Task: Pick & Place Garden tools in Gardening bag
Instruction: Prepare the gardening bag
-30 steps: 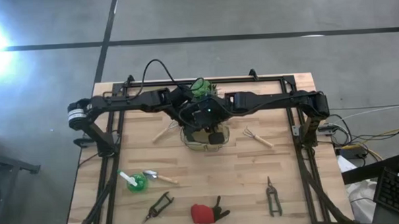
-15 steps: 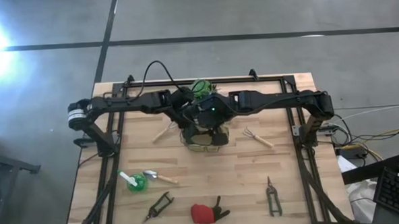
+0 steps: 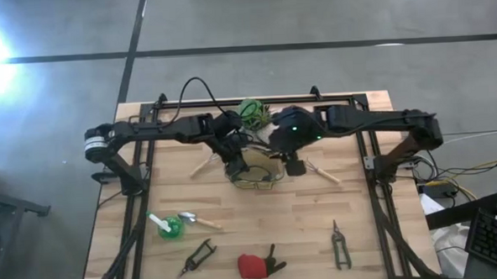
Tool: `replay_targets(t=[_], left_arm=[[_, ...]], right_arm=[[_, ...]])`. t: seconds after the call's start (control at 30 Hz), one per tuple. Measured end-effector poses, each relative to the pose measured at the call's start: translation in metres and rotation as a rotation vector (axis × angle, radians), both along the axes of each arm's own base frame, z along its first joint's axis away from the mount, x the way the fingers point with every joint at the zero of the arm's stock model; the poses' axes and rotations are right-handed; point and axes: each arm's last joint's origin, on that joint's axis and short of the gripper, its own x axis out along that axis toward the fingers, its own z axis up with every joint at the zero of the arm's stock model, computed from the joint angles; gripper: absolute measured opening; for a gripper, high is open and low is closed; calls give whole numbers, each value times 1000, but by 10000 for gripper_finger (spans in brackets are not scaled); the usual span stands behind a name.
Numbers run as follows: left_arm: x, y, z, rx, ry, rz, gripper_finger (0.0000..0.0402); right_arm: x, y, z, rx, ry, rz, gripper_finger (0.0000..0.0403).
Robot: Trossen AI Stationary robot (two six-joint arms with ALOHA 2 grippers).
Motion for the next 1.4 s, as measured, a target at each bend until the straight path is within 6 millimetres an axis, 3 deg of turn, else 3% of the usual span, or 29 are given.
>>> replay_targets(t=[0.33,0.63,0.73,1.1,1.4], left_arm=[[6,-10,13,53,-61,-58,0],[9,-30,16,99,-86,-132,0],[10,-38,15,112,-83,-144,0],[10,-72,11,165,-40,-194,0],[6,-72,5,278,47,-108,0]], right_arm=[[-57,-14,-45,78,-28,-202,118],[-88,-12,-81,129,-179,-260,122],[-94,-11,-89,127,-190,-279,125],[-98,-10,-91,137,-195,-289,112],[-97,-11,-89,137,-206,-287,118]])
